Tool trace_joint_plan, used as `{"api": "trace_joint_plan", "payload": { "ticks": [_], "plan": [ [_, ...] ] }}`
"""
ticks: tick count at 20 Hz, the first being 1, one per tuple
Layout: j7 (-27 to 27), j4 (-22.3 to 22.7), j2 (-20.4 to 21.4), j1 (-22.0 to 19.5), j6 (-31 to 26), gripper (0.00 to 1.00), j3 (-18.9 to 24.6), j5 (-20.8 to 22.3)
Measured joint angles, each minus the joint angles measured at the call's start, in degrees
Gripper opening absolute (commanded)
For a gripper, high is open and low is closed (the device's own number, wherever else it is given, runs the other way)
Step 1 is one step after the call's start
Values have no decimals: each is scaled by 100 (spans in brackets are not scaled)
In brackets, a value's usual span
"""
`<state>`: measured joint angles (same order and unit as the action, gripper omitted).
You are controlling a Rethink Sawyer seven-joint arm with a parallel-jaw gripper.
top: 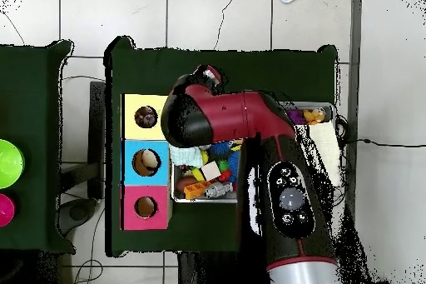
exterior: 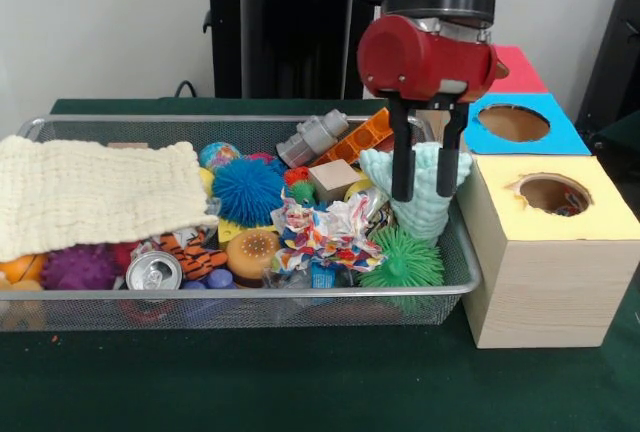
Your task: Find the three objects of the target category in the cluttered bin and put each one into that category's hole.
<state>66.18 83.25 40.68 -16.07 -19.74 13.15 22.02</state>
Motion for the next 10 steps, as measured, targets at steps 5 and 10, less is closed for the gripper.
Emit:
{"api": "trace_joint_plan", "payload": {
  "ticks": [5,10],
  "plan": [
    [0,-7,-91,-158,0,100,151,244],
    [0,-9,-175,-440,0,100,464,518]
  ]
}}
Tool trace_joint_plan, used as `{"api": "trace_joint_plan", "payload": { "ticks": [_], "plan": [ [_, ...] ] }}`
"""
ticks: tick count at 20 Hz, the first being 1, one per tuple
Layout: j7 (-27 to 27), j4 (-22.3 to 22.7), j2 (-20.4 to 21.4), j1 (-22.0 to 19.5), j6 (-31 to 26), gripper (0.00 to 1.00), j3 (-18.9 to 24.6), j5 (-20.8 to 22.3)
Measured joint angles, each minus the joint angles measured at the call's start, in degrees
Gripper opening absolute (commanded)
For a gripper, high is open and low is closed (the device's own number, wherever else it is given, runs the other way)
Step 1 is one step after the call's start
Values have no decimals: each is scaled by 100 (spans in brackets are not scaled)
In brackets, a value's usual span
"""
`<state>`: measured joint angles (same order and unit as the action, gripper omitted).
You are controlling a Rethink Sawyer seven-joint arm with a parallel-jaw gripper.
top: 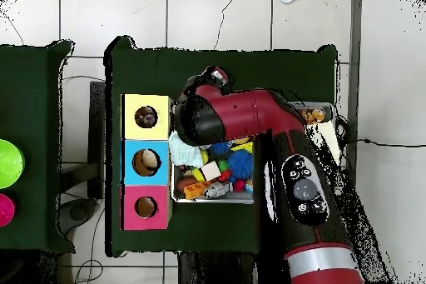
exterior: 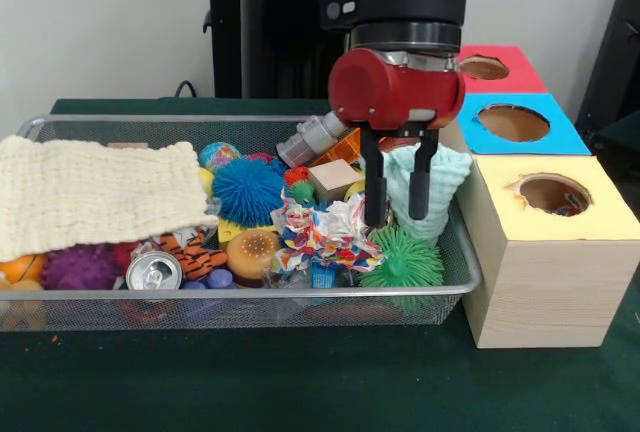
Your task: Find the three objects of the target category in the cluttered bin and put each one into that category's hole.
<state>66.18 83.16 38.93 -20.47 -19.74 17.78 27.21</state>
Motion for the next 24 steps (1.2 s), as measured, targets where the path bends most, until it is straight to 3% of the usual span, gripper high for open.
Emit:
{"api": "trace_joint_plan", "payload": {
  "ticks": [14,24],
  "plan": [
    [0,97,-41,-506,0,100,322,585],
    [0,127,-43,-544,0,100,337,886]
  ]
}}
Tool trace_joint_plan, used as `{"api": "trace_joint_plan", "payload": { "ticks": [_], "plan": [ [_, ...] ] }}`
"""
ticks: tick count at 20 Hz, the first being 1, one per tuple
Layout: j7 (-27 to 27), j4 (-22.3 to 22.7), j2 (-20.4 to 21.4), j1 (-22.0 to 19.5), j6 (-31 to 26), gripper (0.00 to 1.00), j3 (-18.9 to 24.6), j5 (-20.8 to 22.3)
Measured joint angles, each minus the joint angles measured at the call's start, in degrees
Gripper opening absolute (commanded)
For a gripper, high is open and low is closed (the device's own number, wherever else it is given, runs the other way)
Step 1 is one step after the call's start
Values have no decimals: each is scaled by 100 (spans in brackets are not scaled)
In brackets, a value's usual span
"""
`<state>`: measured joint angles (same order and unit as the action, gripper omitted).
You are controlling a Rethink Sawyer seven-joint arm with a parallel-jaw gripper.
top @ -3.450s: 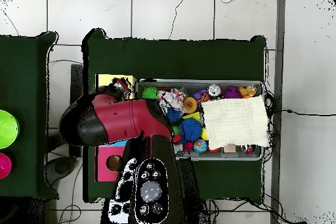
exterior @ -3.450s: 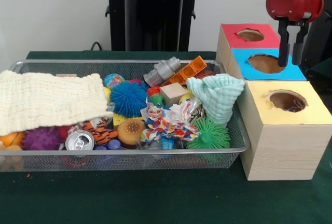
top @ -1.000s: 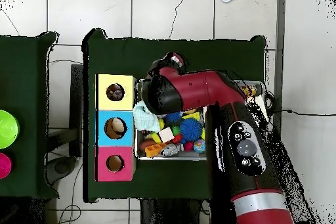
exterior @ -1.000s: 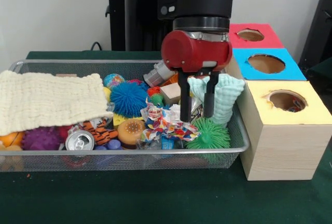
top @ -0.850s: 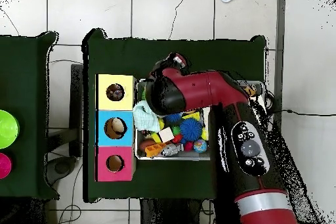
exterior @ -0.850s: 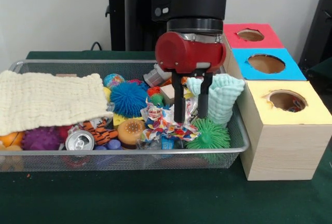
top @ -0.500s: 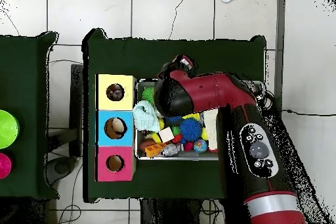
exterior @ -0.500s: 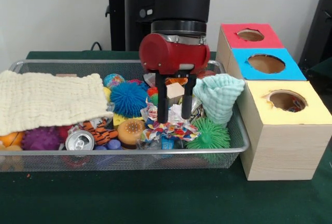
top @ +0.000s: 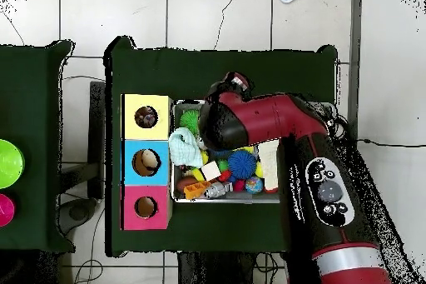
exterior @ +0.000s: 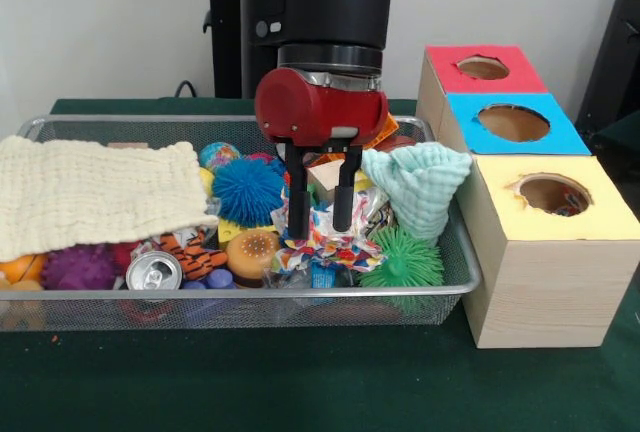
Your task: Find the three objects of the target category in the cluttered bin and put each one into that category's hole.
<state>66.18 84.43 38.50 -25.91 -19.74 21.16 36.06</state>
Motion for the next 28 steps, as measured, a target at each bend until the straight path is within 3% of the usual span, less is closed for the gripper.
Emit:
{"api": "trace_joint_plan", "payload": {
  "ticks": [13,28],
  "plan": [
    [0,246,-71,135,1,100,-74,22],
    [0,340,-482,152,6,100,-162,102]
  ]
}}
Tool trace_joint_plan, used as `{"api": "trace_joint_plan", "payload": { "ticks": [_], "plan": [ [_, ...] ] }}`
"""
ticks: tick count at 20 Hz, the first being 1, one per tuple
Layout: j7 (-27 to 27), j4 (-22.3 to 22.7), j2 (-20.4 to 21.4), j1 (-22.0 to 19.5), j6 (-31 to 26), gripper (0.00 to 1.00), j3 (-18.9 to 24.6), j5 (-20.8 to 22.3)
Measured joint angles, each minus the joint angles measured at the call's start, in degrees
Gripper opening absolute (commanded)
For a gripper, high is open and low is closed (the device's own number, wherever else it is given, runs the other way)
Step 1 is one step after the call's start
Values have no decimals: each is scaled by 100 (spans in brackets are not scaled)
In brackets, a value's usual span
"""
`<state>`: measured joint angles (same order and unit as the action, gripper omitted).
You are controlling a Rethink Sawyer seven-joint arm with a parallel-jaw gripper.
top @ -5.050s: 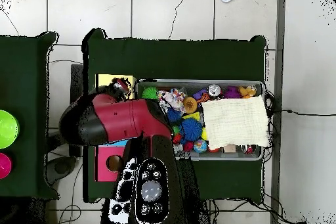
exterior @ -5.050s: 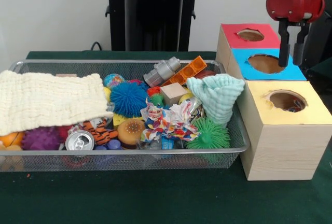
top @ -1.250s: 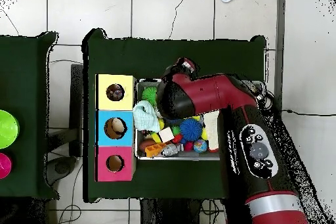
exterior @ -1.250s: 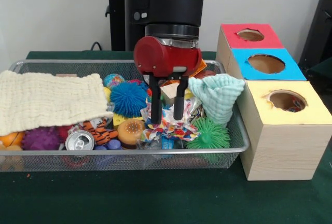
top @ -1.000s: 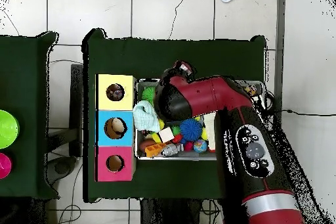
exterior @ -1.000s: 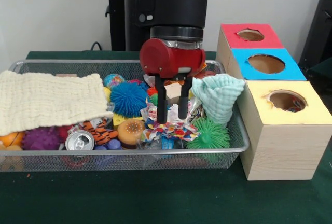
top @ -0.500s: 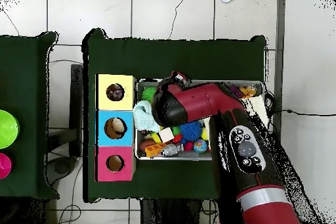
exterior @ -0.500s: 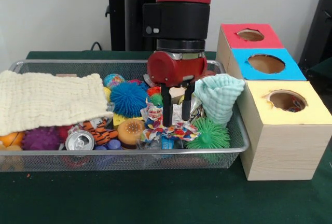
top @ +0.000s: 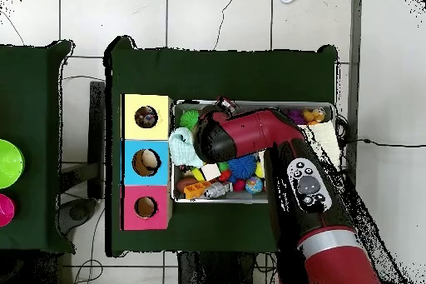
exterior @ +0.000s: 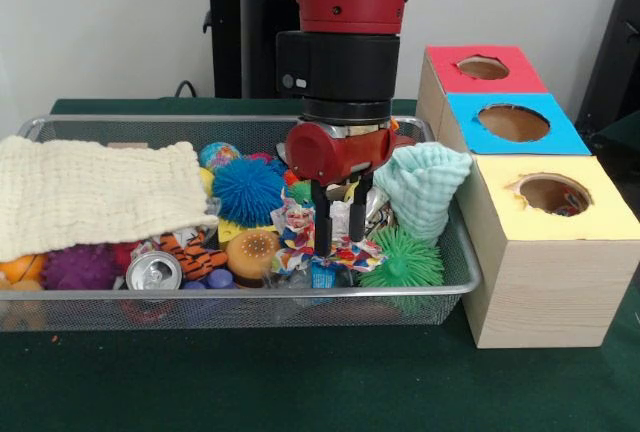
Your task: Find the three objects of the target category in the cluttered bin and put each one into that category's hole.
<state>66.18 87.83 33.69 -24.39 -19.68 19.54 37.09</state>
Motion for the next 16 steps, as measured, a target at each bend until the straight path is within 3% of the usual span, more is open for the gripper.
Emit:
{"api": "trace_joint_plan", "payload": {
  "ticks": [10,16],
  "plan": [
    [0,-1,-161,191,1,100,-337,376],
    [0,-2,-170,207,2,100,-455,382]
  ]
}}
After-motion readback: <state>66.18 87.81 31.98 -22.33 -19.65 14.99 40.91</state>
